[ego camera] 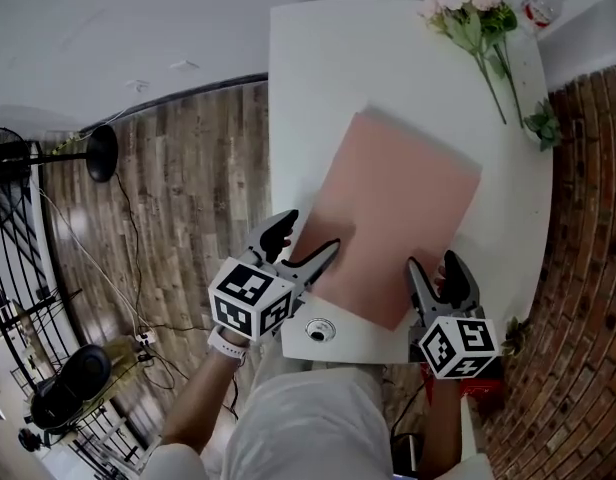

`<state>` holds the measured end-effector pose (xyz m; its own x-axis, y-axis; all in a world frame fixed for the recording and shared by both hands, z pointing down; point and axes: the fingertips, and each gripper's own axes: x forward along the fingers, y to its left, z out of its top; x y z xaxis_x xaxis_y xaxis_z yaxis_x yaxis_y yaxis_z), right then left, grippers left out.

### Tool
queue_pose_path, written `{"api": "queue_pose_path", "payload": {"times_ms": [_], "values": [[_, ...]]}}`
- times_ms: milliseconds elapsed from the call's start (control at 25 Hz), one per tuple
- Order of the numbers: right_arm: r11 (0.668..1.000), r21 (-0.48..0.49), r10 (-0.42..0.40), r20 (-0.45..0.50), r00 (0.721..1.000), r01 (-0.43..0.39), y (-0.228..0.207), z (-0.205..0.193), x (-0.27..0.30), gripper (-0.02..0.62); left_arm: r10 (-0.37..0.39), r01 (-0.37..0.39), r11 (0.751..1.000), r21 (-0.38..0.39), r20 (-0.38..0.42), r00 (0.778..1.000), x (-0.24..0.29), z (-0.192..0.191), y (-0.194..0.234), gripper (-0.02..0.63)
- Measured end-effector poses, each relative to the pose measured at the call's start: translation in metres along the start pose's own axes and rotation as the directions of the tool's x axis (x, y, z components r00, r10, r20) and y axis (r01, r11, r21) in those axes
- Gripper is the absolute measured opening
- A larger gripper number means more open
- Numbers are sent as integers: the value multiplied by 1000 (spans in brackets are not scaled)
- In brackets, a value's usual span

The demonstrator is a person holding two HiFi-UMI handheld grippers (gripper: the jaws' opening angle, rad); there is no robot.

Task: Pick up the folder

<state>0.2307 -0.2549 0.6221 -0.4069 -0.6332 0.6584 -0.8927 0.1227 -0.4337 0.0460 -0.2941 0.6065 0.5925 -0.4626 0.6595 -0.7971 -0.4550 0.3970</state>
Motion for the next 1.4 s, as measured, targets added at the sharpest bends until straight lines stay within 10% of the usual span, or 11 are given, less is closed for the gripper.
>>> {"api": "queue_pose_path", "payload": {"times_ms": [680, 1400], "values": [[974, 221, 73, -73, 995, -55, -13, -20, 29, 357, -137, 122, 983, -139, -100, 986, 40, -26, 13, 342], [988, 154, 9, -15, 1000, -7, -1, -10, 24, 347, -135, 125, 983, -137, -59, 989, 33, -23, 16, 339]]}}
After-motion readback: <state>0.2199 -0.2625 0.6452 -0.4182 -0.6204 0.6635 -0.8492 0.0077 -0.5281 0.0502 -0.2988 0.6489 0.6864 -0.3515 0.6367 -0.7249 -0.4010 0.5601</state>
